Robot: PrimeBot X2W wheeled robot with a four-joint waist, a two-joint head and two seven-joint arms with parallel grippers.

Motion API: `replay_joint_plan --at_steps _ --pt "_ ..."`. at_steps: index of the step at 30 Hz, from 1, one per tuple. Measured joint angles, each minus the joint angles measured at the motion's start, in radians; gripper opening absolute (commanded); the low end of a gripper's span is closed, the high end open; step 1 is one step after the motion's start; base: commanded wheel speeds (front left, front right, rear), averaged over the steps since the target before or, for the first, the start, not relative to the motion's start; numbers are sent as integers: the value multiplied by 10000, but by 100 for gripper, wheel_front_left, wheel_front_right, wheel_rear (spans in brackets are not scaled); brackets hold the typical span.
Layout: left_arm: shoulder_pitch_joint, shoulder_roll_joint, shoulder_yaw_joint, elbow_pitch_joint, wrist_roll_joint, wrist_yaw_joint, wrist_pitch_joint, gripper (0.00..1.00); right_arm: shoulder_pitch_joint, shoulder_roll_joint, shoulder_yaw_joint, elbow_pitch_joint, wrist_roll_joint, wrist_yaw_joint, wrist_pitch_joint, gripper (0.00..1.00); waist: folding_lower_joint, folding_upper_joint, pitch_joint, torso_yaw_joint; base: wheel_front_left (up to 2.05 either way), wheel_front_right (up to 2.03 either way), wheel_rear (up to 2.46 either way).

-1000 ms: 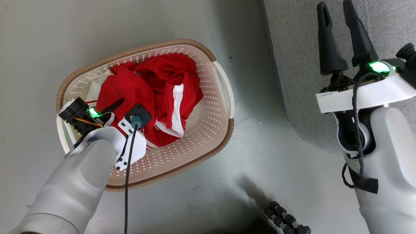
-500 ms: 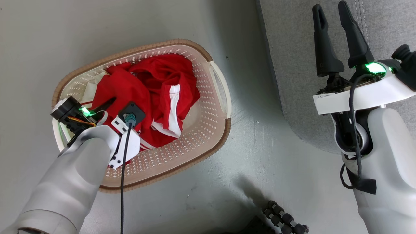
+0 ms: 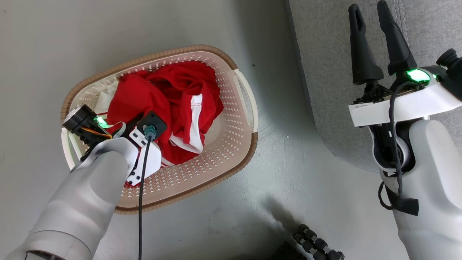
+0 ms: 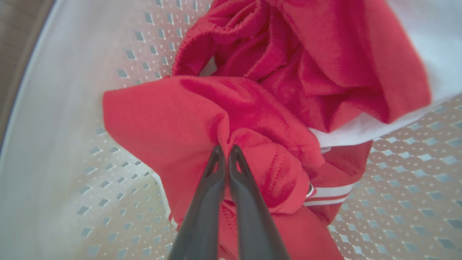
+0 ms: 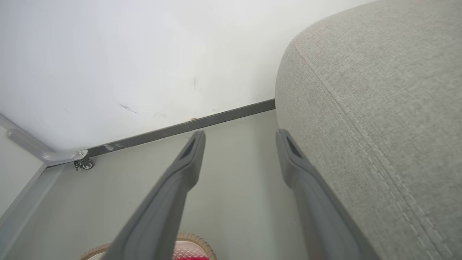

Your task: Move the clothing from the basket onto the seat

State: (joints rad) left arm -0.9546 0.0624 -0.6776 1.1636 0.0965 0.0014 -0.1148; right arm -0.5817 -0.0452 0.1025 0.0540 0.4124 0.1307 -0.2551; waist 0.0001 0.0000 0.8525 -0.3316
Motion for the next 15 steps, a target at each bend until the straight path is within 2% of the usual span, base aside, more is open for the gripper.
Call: replay_joint_plan --at_steps 15 --pt "-27 -65 234 -324 -571 -322 -911 0 -265 0 -71 -8 -123 0 0 100 0 0 -330 170 0 0 0"
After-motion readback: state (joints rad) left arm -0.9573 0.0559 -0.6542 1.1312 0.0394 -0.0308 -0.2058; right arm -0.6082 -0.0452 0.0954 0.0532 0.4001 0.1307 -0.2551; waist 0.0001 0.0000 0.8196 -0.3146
